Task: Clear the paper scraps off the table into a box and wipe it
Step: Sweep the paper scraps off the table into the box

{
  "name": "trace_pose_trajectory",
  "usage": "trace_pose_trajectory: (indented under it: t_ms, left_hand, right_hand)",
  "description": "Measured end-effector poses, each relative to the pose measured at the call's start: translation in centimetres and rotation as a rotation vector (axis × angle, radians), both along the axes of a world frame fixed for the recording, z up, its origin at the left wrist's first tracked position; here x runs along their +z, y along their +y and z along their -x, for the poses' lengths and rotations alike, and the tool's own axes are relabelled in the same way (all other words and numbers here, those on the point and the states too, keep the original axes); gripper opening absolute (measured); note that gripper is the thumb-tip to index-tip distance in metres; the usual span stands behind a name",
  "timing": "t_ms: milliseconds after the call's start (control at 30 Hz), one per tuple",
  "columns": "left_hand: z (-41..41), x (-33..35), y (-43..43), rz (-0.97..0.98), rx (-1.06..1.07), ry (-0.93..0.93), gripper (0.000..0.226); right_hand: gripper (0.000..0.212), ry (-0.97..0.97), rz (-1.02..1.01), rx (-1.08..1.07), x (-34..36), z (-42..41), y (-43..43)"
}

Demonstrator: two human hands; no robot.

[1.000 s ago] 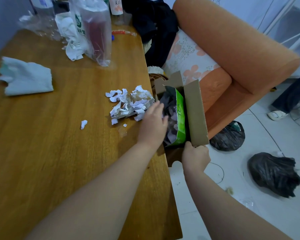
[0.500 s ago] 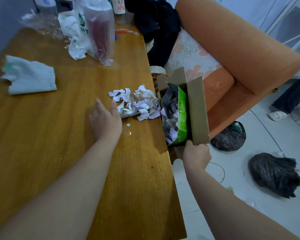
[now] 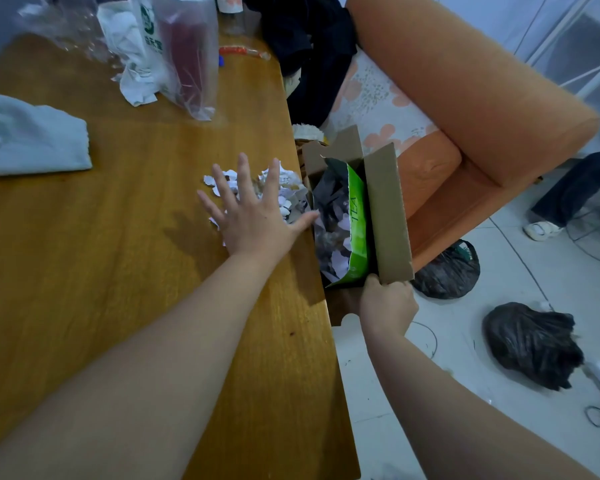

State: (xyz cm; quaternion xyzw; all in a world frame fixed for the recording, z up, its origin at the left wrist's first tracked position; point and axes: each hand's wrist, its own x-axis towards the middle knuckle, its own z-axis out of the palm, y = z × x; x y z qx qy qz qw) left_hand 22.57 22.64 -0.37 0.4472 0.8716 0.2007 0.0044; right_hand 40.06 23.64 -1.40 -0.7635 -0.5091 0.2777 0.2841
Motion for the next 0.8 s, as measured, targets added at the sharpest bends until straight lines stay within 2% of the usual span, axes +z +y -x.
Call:
trace_pose_trajectory:
  t_ms: [100,233,333,500,800]
  left_hand:
    - [0.6,1.2,2.3,0.023,-0.09,0.076,0.078]
    - [2.5,1.6,5.9,0.213,-0.361,0.138,0.062]
    - [3.7,1.5,7.7,0.347,-0.478,0.159,0.072]
    - [5.0,0.9,7.9,0.476,-0.475,0.131,0.076]
    - [5.1,-0.8,5.1,0.347,-0.469,0.08,0.059]
  right_hand:
    - [0.027,0.019,-0.002,0.001,0.0,-0.2,0.4]
    - [0.03,0.036,0.021,-0.001,-0.3,-0.1,0.5]
    - [0.031,0.013,0.029,0.001,-1.0,0.0,0.7]
    - [0.033,-0.011,0.026,0.015,-1.2,0.4,0.8]
    - [0.033,-0.013,0.011,0.01,-0.8,0.6,0.7]
